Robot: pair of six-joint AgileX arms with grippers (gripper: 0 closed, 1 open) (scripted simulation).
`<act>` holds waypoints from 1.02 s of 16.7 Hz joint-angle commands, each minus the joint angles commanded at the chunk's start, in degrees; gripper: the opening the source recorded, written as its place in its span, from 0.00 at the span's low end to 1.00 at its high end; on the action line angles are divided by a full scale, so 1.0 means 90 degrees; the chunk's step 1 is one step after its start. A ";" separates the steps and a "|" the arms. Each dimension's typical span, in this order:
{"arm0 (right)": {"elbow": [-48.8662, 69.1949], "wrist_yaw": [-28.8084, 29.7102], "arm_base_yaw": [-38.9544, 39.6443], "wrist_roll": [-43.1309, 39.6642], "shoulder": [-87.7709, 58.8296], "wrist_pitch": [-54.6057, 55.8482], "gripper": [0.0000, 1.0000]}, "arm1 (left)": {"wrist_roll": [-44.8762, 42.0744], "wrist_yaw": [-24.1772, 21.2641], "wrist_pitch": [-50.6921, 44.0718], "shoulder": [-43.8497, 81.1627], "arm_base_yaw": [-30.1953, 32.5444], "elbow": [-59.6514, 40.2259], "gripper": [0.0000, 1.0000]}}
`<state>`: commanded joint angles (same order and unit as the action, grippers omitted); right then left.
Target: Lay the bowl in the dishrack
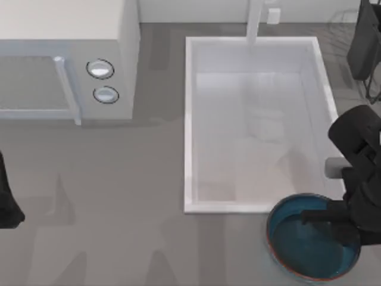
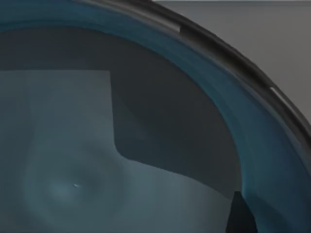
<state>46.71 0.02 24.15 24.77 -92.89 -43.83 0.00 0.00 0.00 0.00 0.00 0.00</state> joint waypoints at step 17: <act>0.3703 0.0005 -0.0025 -0.0048 0.0487 -0.4425 0.00 | 0.0000 0.0000 0.0000 0.0000 0.0000 0.0000 1.00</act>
<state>80.04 0.06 23.93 24.34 -88.50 -83.65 0.00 0.00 0.00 0.00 0.00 0.00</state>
